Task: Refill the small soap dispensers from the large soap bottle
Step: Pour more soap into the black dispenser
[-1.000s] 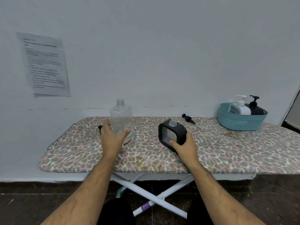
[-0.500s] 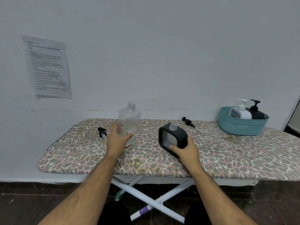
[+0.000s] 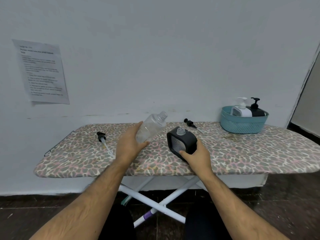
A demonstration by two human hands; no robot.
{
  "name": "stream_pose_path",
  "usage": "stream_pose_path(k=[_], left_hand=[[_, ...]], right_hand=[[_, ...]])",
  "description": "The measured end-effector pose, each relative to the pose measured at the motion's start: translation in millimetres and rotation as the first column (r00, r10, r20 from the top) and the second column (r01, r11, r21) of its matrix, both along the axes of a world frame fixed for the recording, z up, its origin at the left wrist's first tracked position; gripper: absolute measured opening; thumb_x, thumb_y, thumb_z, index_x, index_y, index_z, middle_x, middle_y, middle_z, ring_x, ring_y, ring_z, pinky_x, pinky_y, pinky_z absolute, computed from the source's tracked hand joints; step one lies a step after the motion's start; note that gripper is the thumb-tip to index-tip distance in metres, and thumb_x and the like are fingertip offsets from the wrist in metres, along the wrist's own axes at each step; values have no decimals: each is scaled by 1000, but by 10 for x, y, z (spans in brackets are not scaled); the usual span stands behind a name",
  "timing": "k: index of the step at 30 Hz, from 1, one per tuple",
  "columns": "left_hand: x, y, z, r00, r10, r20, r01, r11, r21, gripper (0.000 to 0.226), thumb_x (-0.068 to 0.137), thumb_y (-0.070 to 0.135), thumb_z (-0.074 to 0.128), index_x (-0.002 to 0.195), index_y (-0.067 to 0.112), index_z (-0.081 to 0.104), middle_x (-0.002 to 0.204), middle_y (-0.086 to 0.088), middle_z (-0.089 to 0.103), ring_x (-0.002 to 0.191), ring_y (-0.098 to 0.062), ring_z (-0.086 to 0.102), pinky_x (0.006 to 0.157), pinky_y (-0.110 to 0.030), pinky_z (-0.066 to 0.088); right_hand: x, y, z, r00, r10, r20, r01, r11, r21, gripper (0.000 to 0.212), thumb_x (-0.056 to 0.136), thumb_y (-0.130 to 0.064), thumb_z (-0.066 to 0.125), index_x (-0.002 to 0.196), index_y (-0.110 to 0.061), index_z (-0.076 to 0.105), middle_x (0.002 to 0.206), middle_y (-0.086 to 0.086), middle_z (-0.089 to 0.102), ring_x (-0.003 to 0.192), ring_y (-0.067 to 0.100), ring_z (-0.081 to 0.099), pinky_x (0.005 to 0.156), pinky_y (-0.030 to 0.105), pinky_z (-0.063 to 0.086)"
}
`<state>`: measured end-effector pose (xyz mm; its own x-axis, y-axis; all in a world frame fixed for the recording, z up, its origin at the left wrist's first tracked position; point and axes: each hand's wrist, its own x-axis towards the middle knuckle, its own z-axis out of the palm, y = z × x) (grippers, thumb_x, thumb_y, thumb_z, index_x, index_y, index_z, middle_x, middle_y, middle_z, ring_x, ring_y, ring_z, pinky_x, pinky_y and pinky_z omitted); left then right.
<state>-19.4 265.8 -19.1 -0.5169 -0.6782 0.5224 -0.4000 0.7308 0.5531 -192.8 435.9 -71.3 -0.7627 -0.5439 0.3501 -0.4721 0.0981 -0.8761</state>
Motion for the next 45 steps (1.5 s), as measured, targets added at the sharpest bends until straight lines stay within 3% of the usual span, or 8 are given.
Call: stream_pose_path(k=[10, 16, 22, 27, 33, 45], left_hand=[[64, 245, 77, 987, 27, 158, 7, 978, -208, 84, 81, 33, 80, 152, 30, 34, 148, 2, 50, 130, -20, 51, 104, -37, 44], [94, 237, -5, 979, 82, 187, -29, 963, -268, 85, 79, 34, 81, 151, 29, 36, 146, 1, 52, 127, -22, 53, 103, -39, 46], [66, 250, -20, 968, 139, 210, -62, 940, -336, 84, 80, 37, 81, 150, 30, 36, 143, 0, 54, 124, -23, 55, 99, -39, 49], [30, 299, 24, 948, 186, 259, -71, 915, -397, 83, 81, 38, 79, 151, 30, 35, 141, 0, 56, 122, -22, 56, 97, -41, 51], [-24, 330, 144, 936, 208, 285, -61, 891, -450, 81, 82, 37, 79, 151, 28, 36, 140, 1, 56, 120, -22, 56, 94, -38, 50], [-46, 329, 297, 896, 295, 333, -61, 823, -565, 80, 82, 36, 79, 150, 30, 38, 140, 1, 56, 121, -25, 56, 99, -43, 46]], right_hand=[[8, 132, -93, 999, -9, -35, 9, 1000, 19, 60, 77, -21, 81, 126, -15, 47, 108, -7, 61, 92, 12, 59, 65, 13, 42], [-56, 152, -102, 995, 46, -86, -41, 997, 58, 69, 77, -23, 82, 132, -15, 42, 113, -10, 55, 96, 10, 54, 73, 21, 42], [-135, 146, -112, 991, 116, -61, -112, 992, 57, 64, 79, -35, 79, 130, -18, 44, 114, -9, 58, 101, 14, 58, 79, 28, 47], [-146, 186, -132, 985, 166, -50, -164, 986, 26, 65, 82, -34, 76, 136, -21, 43, 117, -10, 59, 104, 12, 58, 80, 23, 44], [-132, 208, -122, 986, 160, -51, -159, 987, 12, 58, 83, -30, 76, 131, -21, 46, 110, -11, 61, 97, 10, 60, 67, 10, 41], [-116, 204, -126, 987, 151, -58, -151, 988, 13, 52, 83, -30, 77, 124, -18, 49, 112, -6, 64, 92, 8, 61, 61, 10, 44]])
